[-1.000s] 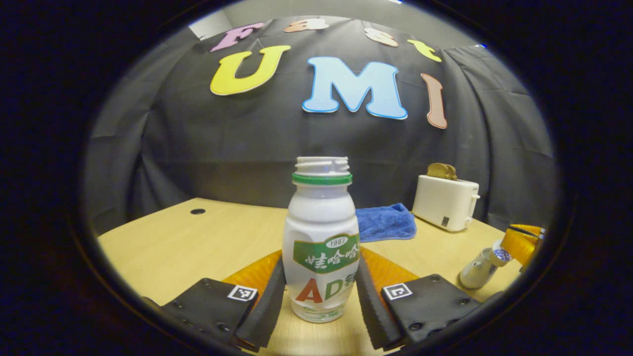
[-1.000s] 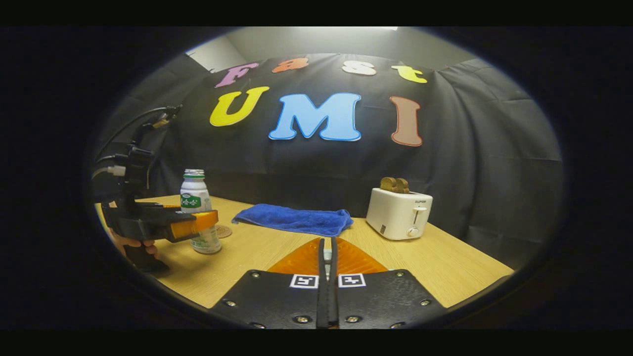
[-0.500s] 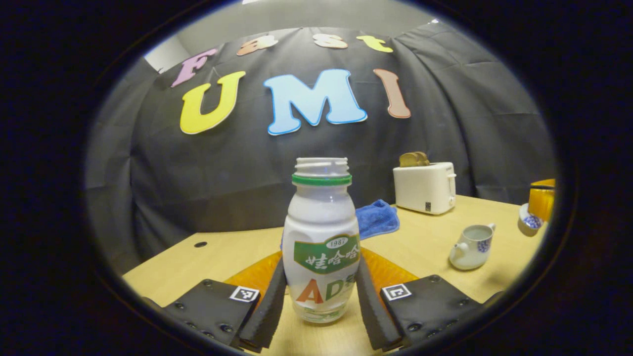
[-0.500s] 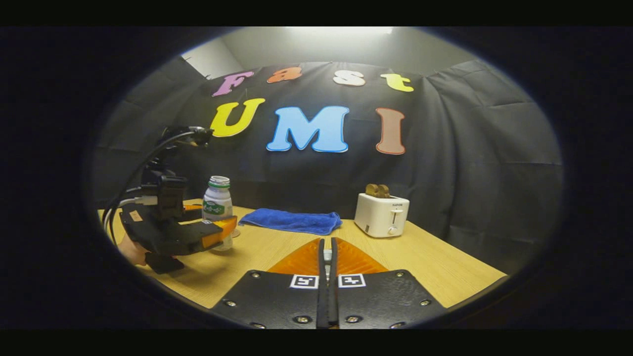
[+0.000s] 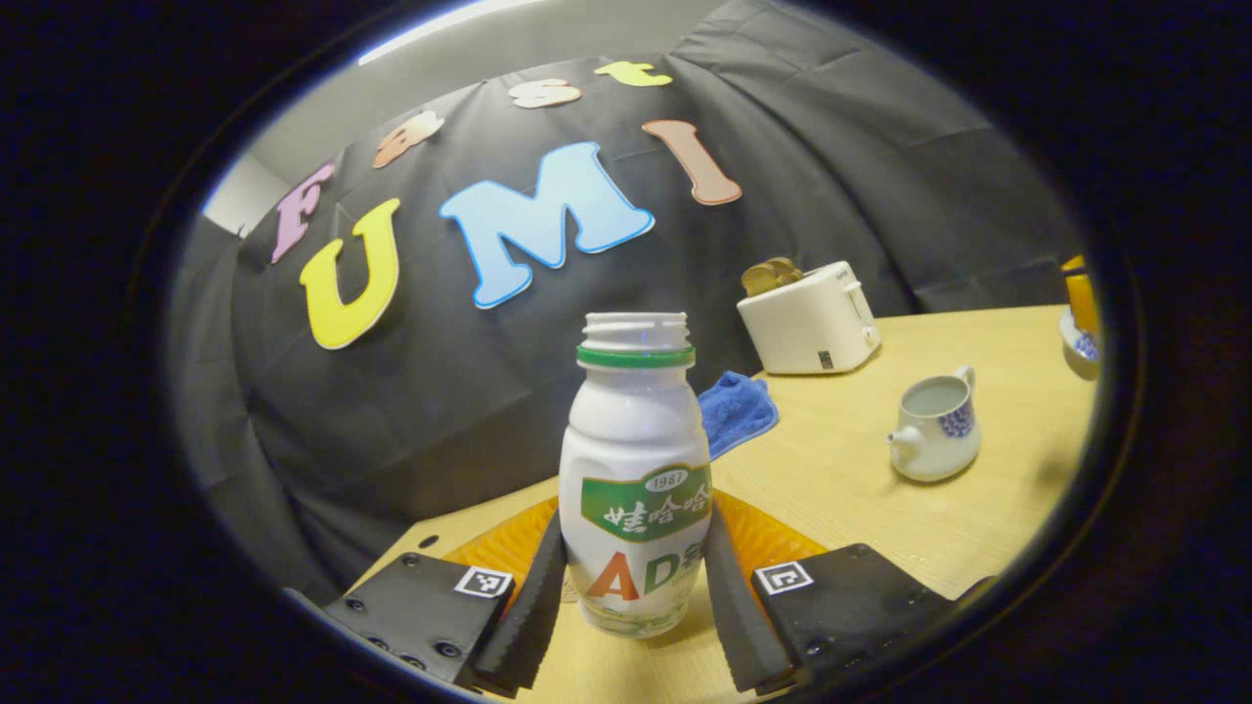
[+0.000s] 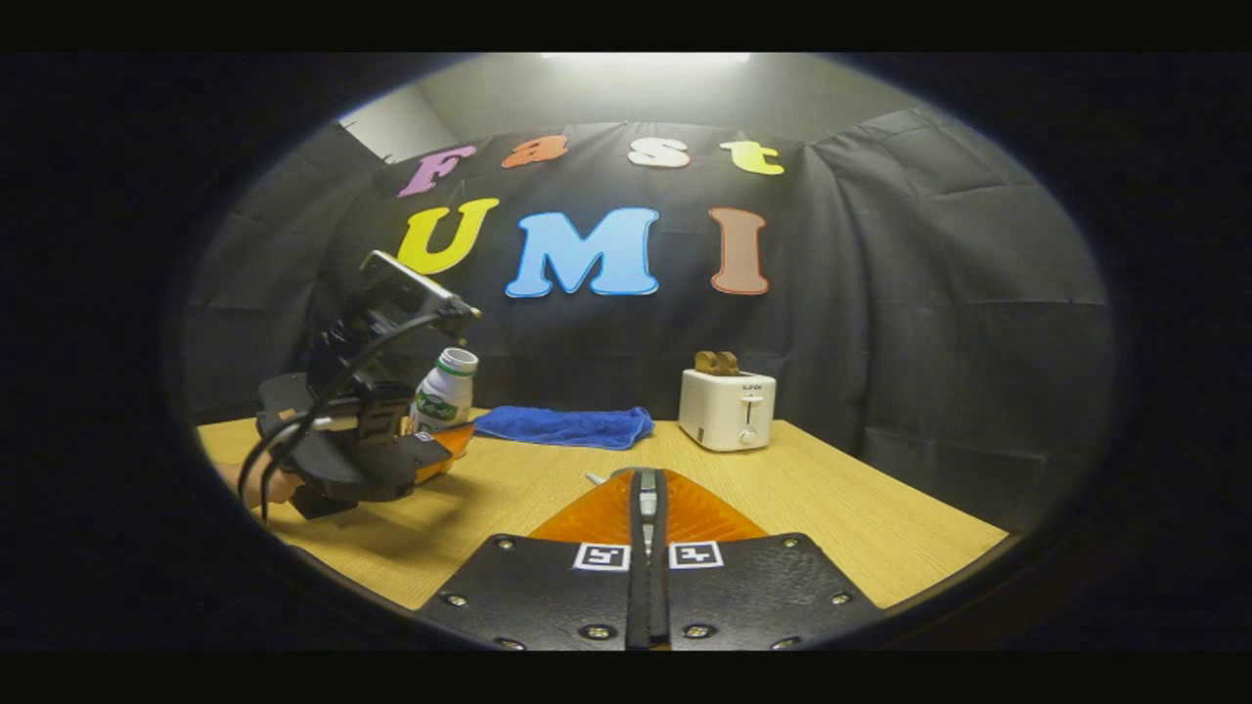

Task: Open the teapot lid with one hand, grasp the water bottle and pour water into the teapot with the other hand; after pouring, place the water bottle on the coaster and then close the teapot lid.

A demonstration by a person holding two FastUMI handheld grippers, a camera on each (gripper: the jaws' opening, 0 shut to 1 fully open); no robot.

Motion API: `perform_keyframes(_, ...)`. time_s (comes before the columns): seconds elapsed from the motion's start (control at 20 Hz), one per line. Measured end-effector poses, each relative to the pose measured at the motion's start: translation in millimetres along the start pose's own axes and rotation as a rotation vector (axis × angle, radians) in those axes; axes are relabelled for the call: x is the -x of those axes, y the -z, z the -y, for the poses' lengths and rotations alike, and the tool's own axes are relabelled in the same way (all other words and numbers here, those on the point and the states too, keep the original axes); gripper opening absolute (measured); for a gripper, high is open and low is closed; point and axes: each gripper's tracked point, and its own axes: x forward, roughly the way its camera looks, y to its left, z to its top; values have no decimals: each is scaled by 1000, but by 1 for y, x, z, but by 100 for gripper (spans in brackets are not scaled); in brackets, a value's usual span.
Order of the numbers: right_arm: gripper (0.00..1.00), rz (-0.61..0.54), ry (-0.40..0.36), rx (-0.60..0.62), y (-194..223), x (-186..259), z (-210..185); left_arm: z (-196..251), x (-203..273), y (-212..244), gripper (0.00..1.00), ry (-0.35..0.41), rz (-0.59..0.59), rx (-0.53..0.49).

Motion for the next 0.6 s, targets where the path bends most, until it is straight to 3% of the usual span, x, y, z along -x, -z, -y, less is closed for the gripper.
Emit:
perform_keyframes(0.05,0,5,5,2,0,4,2,7,-2,-1,70,6,2,-39)
perform_keyframes(0.1,0,9,10,6,-1,7,5,13,-4,-4,82,14,7,-74)
perform_keyframes(0.25,0,-2,31,2,7,14,14,32,-9,-9,69,37,16,-161)
perform_keyframes(0.3,0,-12,36,-1,11,15,17,37,-11,-10,82,39,15,-194)
perform_keyframes(0.4,0,-20,40,-2,14,19,19,47,-14,-11,69,49,18,-245)
perform_keyframes(0.55,0,-26,53,-1,18,24,24,59,-19,-9,82,70,21,-297)
perform_keyframes(0.6,0,-27,57,-4,18,25,26,63,-21,-8,82,76,19,-313)
